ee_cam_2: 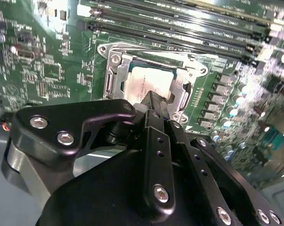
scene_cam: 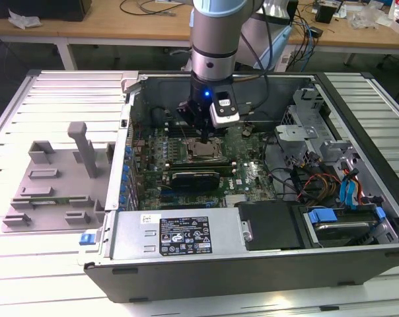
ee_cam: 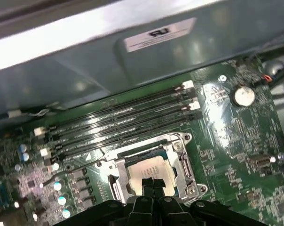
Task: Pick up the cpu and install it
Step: 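Close the cpu cover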
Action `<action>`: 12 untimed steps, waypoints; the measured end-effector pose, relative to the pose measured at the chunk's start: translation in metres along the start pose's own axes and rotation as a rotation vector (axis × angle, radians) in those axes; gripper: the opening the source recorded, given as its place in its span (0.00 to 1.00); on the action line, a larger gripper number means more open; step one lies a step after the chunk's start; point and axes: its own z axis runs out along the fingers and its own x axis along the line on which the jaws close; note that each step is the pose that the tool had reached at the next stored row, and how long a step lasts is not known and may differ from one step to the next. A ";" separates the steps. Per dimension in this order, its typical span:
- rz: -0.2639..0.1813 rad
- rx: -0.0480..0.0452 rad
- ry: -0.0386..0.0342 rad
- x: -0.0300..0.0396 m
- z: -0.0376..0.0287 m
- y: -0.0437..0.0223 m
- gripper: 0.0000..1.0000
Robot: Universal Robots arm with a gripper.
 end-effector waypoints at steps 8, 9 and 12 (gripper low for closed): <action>-0.209 0.0182 -0.0014 0.0000 0.0022 0.0000 0.11; -0.236 0.0373 -0.0039 0.0001 0.0022 0.0000 0.11; -0.266 0.0573 -0.0068 0.0007 0.0022 -0.0001 0.11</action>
